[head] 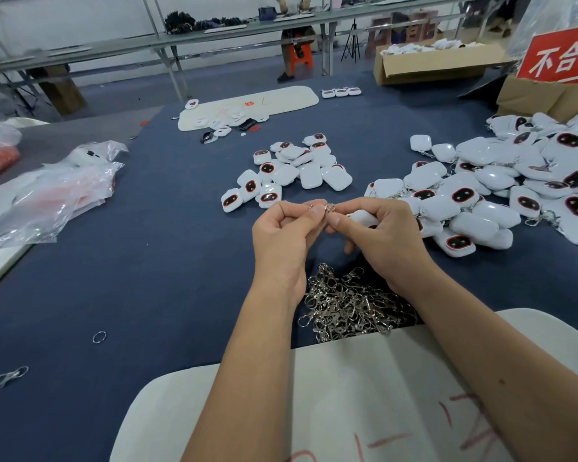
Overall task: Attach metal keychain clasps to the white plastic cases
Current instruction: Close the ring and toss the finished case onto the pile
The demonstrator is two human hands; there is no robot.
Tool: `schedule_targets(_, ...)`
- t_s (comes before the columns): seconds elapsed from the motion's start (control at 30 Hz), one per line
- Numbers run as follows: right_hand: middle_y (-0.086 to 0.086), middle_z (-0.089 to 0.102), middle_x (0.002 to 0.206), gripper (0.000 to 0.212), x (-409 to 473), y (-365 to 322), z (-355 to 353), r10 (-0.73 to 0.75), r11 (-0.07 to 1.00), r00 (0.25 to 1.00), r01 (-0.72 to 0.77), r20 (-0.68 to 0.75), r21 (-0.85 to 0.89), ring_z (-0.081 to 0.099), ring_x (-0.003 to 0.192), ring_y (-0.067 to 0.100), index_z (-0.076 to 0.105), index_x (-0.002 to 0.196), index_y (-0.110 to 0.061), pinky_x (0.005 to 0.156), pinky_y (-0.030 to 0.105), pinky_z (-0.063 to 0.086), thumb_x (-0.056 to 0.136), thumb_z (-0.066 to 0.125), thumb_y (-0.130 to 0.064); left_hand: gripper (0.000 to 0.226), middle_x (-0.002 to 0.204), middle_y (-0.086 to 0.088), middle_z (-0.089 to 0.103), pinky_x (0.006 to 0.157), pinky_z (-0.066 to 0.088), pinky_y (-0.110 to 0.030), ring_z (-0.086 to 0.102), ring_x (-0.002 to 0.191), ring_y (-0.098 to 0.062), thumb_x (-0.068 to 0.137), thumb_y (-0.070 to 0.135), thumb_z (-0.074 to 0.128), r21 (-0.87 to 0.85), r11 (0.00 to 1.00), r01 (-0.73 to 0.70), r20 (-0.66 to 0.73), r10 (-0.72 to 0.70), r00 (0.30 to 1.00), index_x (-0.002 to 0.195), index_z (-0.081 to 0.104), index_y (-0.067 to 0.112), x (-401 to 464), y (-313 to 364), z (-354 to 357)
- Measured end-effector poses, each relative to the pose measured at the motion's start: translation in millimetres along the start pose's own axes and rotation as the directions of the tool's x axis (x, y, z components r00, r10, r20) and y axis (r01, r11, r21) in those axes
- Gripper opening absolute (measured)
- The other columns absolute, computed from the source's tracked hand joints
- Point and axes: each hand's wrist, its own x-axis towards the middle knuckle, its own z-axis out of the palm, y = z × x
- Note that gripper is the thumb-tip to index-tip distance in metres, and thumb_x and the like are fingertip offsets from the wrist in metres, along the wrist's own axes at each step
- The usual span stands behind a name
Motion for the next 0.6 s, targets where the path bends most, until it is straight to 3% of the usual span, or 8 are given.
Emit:
schedule_targets(0.1,0.001,0.078,0.079,0.002,0.8,0.7,-1.1,0.030,0.999,0.999,-0.029,-0.024,0.036,0.058,0.049,0.010,0.081,0.088,-0.020,0.053,0.020,0.049,0.089,0.081,-0.021,0.019,0.091,-0.013,0.078,0.082,0.061,-0.031,0.075,0.082,-0.025,0.089,-0.010,0.069,0.066,0.997,-0.049,0.035,0.047,0.998,0.078,0.060,0.003,-0.1,-1.4,-1.1)
schedule_targets(0.33,-0.009,0.072,0.065,0.009,0.4,0.2,-2.1,0.020,0.997,1.000,-0.021,0.009,0.071,0.057,0.050,0.007,0.081,0.085,-0.026,0.053,0.016,0.048,0.088,0.082,-0.018,0.013,0.093,-0.015,0.079,0.077,0.059,-0.026,0.077,0.086,-0.023,0.086,-0.006,0.075,0.184,0.973,-0.138,0.080,0.125,0.989,0.085,0.063,-0.002,-1.3,-6.6,-2.1)
schedule_targets(0.5,-0.008,0.076,0.078,0.018,0.5,-1.9,-3.2,-0.014,0.996,0.999,0.010,0.049,0.084,0.057,0.053,0.009,0.082,0.098,-0.031,0.057,0.019,0.050,0.089,0.080,-0.016,0.015,0.078,-0.011,0.076,0.069,0.054,-0.020,0.072,0.072,-0.014,0.086,-0.002,0.078,0.212,0.969,-0.129,0.046,0.122,0.991,0.080,0.066,0.005,0.0,-5.8,-3.2)
schedule_targets(0.6,-0.004,0.077,0.080,0.011,1.6,-1.0,-3.3,0.018,0.997,0.999,-0.021,0.042,0.075,0.057,0.052,0.009,0.082,0.091,-0.026,0.057,0.019,0.050,0.088,0.081,-0.016,0.017,0.086,-0.012,0.079,0.068,0.054,-0.019,0.072,0.072,-0.012,0.087,-0.003,0.076,0.186,0.975,-0.121,0.038,0.116,0.993,0.079,0.065,0.007,-0.2,-4.2,-2.4)
